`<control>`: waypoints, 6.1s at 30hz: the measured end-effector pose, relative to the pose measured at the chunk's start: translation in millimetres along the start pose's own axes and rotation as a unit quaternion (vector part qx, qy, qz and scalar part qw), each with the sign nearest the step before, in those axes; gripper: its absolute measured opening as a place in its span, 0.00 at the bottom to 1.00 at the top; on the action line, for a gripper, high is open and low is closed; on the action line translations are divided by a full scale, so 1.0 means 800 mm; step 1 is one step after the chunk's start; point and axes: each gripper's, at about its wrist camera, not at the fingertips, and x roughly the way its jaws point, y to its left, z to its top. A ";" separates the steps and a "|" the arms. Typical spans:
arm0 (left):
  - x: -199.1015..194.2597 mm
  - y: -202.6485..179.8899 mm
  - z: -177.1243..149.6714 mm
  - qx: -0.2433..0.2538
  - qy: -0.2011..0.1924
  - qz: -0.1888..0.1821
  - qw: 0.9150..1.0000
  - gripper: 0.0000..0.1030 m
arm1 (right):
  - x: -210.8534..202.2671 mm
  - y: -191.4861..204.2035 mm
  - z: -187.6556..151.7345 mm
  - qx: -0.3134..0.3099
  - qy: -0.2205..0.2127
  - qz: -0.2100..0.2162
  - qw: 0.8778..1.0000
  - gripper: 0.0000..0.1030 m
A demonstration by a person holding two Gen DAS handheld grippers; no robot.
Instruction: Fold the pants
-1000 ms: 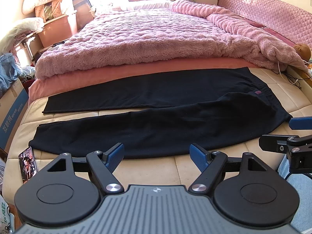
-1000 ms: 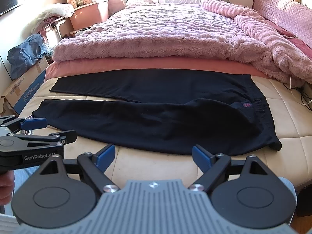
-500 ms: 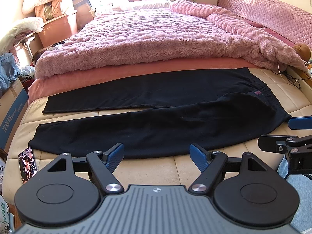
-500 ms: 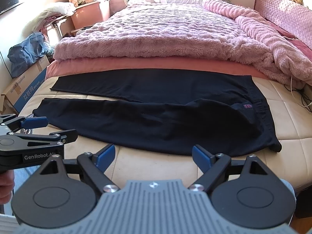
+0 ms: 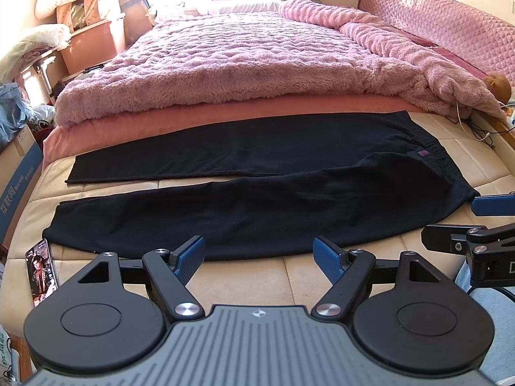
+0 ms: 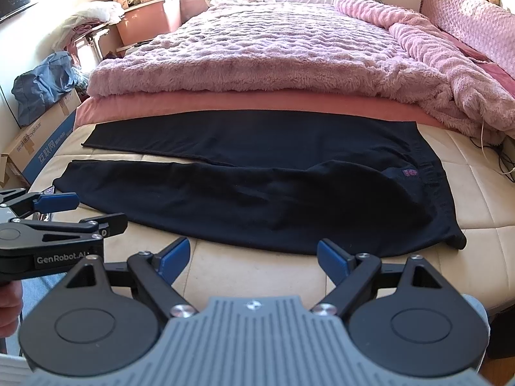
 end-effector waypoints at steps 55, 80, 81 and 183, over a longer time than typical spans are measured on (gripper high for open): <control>0.173 0.121 0.003 0.194 -0.006 0.175 0.965 0.01 | 0.199 -0.290 -0.053 -0.470 0.135 -0.156 0.858 0.11; 0.114 0.127 0.100 0.074 -0.068 0.165 0.981 0.01 | 0.115 -0.316 0.012 -0.366 0.025 -0.234 0.900 0.00; 0.122 0.129 0.109 0.075 -0.060 0.165 0.982 0.01 | 0.119 -0.318 0.026 -0.362 0.020 -0.232 0.902 0.00; 0.349 0.023 0.122 0.018 0.133 0.024 0.991 0.00 | 0.252 -0.509 0.005 0.461 -0.119 -0.148 0.867 0.04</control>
